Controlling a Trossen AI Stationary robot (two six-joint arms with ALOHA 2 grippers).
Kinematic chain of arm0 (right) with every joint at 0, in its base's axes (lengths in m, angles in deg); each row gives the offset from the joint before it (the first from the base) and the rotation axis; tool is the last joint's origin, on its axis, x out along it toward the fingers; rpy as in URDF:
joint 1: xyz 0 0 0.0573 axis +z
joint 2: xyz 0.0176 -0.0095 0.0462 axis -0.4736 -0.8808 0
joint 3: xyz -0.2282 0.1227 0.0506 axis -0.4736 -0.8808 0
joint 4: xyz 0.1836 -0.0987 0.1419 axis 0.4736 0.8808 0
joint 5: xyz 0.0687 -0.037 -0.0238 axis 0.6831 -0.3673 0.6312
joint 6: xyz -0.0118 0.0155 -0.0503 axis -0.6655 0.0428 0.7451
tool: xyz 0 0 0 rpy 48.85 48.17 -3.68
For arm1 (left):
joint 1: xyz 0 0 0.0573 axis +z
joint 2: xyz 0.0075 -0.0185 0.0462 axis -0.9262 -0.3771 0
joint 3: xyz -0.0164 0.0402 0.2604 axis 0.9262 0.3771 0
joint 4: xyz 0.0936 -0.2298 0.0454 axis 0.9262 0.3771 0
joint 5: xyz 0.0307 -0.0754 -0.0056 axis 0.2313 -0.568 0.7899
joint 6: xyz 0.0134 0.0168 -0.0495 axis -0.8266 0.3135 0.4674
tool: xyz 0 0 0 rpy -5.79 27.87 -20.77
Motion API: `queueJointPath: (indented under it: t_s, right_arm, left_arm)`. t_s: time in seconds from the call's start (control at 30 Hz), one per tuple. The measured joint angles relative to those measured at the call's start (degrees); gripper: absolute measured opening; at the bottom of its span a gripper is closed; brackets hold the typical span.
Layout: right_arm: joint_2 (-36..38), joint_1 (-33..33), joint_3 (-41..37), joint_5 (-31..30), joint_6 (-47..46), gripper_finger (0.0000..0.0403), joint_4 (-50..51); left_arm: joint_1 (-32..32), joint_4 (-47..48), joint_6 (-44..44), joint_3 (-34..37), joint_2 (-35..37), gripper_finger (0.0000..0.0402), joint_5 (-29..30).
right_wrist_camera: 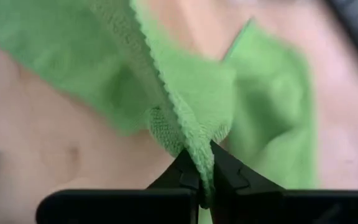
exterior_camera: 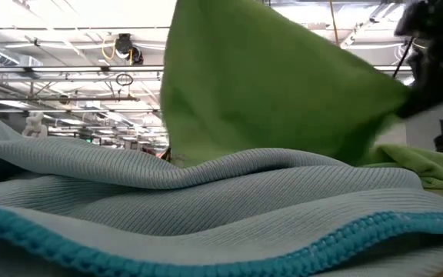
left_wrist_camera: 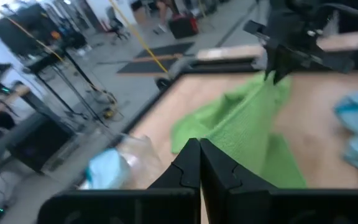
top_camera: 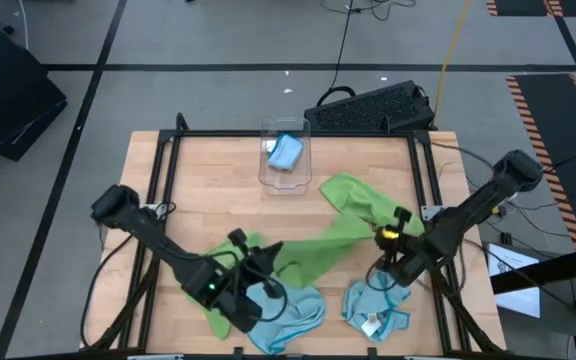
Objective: Fold microfiber towels
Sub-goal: Fold the center green towel
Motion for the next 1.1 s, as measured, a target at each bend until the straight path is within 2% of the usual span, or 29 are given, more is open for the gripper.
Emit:
queueJointPath:
  t_s: [0.1,0.23,0.3,0.4,0.47,0.53,0.63,0.77,0.93,1.1]
  right_arm:
    - [6.53,-1.75,0.05,-3.5,6.25,0.0003,-0.28]
    - [15.08,-3.86,2.45,-8.6,15.82,0.0003,-0.62]
    - [18.6,-4.52,4.92,-11.93,20.02,0.0003,-3.62]
    - [22.64,-4.79,7.88,-12.16,29.95,0.0003,-13.66]
    - [24.4,-4.75,8.41,-8.42,37.35,0.0003,-22.53]
    - [25.28,-4.73,8.37,-0.69,39.7,0.0002,-26.67]
    - [24.49,-4.55,7.61,10.77,34.86,0.0002,-25.98]
    - [21.88,-3.2,2.96,22.68,26.51,0.0002,-25.19]
    - [16.37,-1.99,-4.8,31.61,16.91,0.0004,-31.92]
    - [8.08,-1.35,-13.51,37.69,11.82,0.0005,-53.8]
  left_arm:
    - [0.74,-0.33,-3.74,0.0,3.63,0.0,1.67]
    - [2.74,-2.47,-13.2,0.0,9.92,0.0,1.18]
    - [4.2,-6.27,-18.28,0.0,13.58,0.0,-2.06]
    - [5.96,-11.64,-23.56,-0.06,17.82,0.0,-10.44]
    - [6.62,-12.25,-24.39,-0.07,19.07,0.0,-15.53]
    - [6.58,-9.92,-22.37,-0.07,19.29,0.0,-19.13]
    - [4.93,-1.91,-14.38,-0.07,18.57,0.0,-23.04]
    - [1.52,5.97,-1.38,1.55,14.62,0.0,-26.88]
    - [-2.74,4.49,11.23,5.62,9.28,0.0,-30.35]
    - [-6.03,-0.65,20.4,8.74,1.8,0.0,-33.36]
